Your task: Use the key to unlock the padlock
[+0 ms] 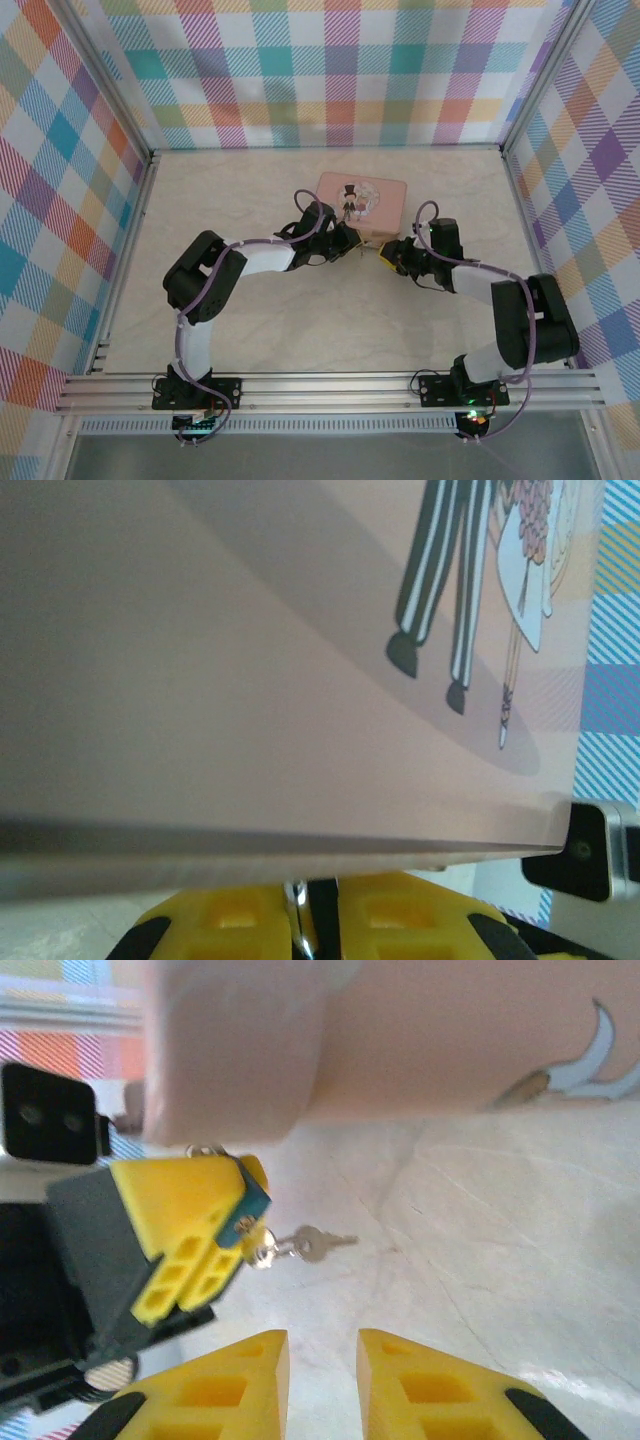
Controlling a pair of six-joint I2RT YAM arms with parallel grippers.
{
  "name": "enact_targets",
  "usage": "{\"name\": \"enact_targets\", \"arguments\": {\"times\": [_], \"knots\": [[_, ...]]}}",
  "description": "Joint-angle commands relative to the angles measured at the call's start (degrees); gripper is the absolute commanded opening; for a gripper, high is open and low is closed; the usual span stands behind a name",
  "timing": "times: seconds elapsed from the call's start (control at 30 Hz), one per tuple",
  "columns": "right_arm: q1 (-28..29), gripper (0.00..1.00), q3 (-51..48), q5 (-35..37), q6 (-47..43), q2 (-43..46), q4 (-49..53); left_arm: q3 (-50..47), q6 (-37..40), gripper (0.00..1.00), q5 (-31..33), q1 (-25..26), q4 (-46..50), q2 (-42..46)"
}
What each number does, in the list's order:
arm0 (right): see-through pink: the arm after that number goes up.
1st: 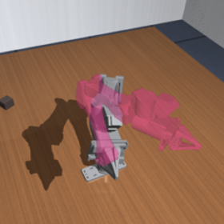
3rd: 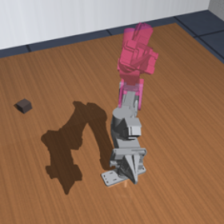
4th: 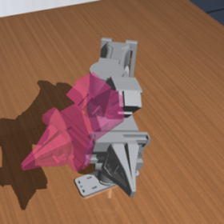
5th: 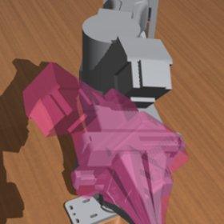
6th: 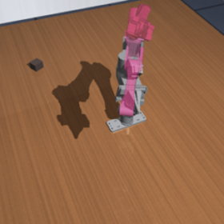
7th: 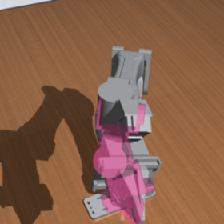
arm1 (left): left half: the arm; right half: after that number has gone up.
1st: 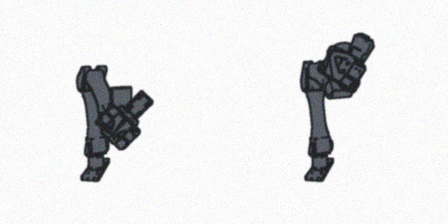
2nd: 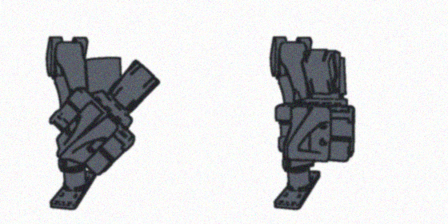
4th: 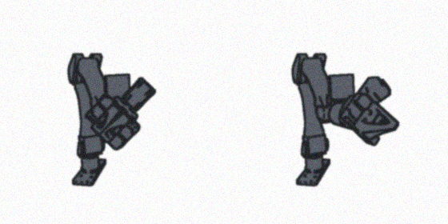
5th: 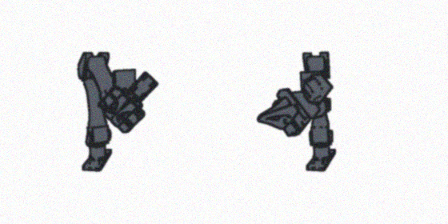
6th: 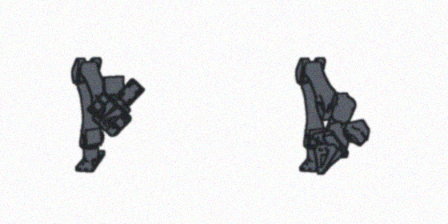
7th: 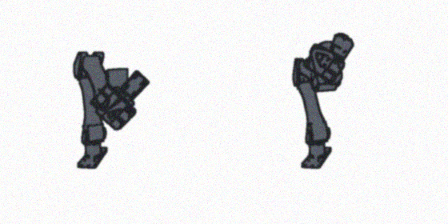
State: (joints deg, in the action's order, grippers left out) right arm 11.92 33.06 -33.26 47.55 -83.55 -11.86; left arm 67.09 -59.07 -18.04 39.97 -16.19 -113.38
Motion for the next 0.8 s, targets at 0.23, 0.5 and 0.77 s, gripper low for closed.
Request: {"name": "enact_targets", "arguments": {"times": [0.23,0.5,0.77], "knots": [[7.02,0.34,8.28,12.7,-25.49,6.82,18.88,5.07,-0.45,0.02,-0.68,1.4,4.36,3.43],[10.21,0.45,11.52,18.8,-28.99,3.83,16.85,5.68,-0.61,0.02,-1.19,1.52,4.94,3.43],[12.31,0.43,14.23,19.57,-32.97,-0.5,15.82,5.95,-0.61,0.02,-2.34,1.47,5.11,3.19]]}}
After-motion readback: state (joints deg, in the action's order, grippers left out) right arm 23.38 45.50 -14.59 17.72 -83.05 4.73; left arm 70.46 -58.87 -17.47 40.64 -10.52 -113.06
